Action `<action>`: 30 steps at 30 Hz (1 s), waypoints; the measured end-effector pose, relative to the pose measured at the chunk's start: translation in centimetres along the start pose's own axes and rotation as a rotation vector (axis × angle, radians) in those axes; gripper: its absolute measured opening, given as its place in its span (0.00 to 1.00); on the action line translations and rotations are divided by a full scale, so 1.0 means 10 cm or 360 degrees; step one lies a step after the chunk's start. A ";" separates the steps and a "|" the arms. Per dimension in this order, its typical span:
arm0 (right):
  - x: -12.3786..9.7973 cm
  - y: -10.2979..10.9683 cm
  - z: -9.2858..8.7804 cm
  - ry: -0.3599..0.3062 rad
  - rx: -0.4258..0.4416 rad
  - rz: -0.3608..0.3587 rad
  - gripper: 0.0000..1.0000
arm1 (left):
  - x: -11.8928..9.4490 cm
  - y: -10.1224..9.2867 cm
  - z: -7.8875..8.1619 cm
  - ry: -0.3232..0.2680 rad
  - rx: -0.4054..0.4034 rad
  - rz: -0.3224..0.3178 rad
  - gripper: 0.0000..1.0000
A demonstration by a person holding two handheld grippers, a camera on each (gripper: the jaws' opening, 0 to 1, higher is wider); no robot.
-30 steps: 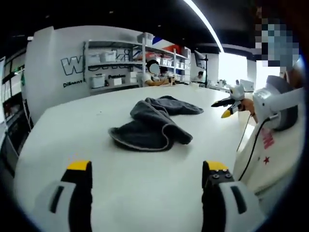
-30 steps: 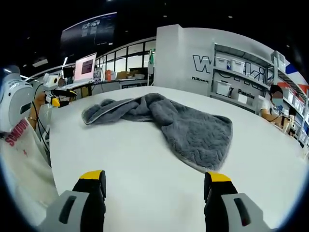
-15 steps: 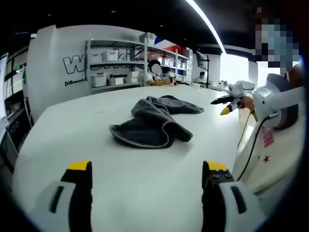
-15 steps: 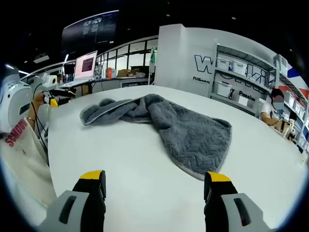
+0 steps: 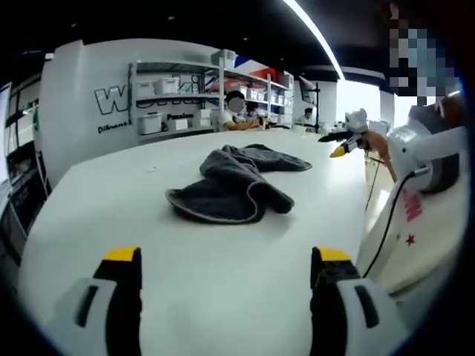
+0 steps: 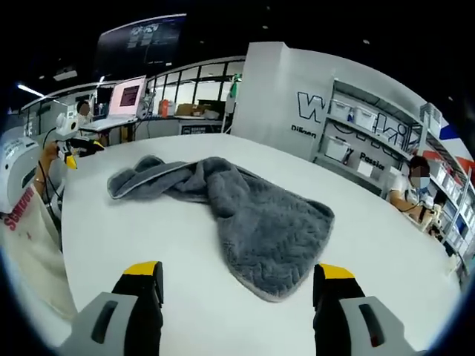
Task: Fold the towel on the table until its edges align and the towel forms a compact rectangular stack.
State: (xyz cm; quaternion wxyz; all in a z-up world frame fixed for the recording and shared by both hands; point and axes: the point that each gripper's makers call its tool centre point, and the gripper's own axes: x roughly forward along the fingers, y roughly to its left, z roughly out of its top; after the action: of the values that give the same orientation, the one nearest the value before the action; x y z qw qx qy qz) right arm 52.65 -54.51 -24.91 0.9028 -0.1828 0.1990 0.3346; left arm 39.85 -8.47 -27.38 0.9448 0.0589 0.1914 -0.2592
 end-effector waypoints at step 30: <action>0.82 -1.56 0.57 0.0025 0.0224 -0.0057 0.77 | 0.08 -0.29 -0.06 0.0074 0.0050 -0.0087 0.99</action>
State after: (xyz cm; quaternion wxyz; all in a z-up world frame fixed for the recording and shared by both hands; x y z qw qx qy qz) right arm 70.28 -58.60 -20.91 0.9177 -0.1251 0.2257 0.3021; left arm 38.79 -11.15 -28.32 0.9316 0.0745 0.2107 -0.2866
